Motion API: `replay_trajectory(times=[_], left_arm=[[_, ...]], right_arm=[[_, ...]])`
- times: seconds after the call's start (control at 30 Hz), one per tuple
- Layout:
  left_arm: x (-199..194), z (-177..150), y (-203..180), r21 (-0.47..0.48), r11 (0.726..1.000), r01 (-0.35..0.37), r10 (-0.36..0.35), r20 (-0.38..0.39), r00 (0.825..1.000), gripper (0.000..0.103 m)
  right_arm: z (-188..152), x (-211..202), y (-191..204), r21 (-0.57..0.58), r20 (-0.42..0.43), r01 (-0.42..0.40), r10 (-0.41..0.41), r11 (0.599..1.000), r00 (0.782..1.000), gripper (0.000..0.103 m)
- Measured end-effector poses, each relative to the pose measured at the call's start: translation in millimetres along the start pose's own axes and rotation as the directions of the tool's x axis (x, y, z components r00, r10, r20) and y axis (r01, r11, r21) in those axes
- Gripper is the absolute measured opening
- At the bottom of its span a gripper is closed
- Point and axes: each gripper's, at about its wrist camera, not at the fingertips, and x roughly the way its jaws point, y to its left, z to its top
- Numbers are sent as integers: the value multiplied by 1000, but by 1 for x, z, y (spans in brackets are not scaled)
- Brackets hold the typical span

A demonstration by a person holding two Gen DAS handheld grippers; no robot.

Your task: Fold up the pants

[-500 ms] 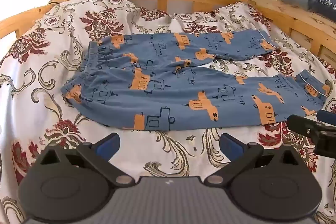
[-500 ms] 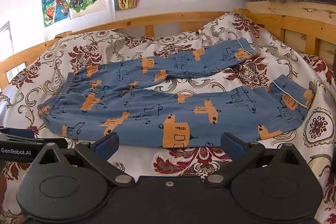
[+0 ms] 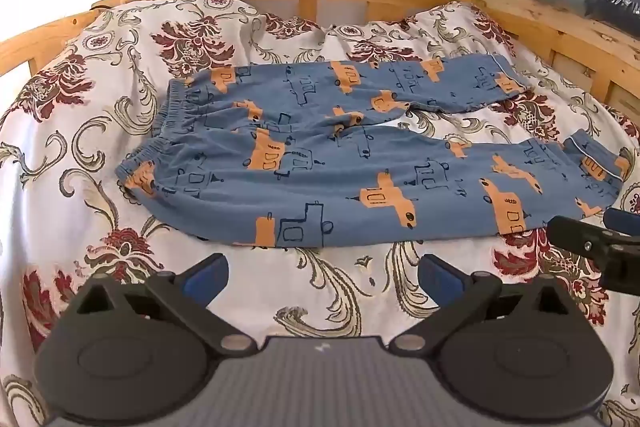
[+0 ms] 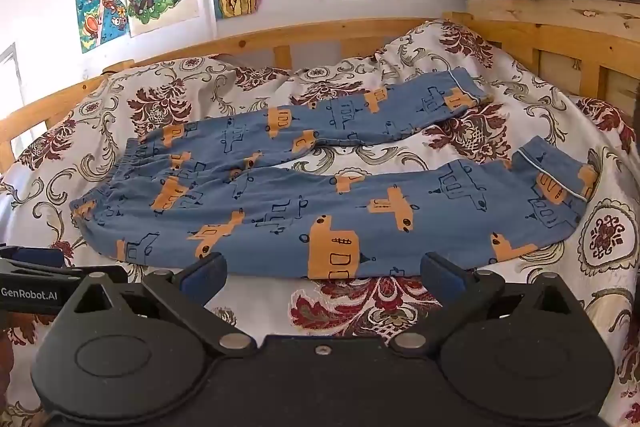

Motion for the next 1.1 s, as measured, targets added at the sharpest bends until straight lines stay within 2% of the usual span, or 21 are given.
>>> replay_trajectory(times=[1.1], left_arm=[[5, -8, 6, -8, 1000, 7, -7, -1, 1000, 103]], right_arm=[[-2, 1, -1, 4, -8, 0, 0, 1000, 1000, 102]])
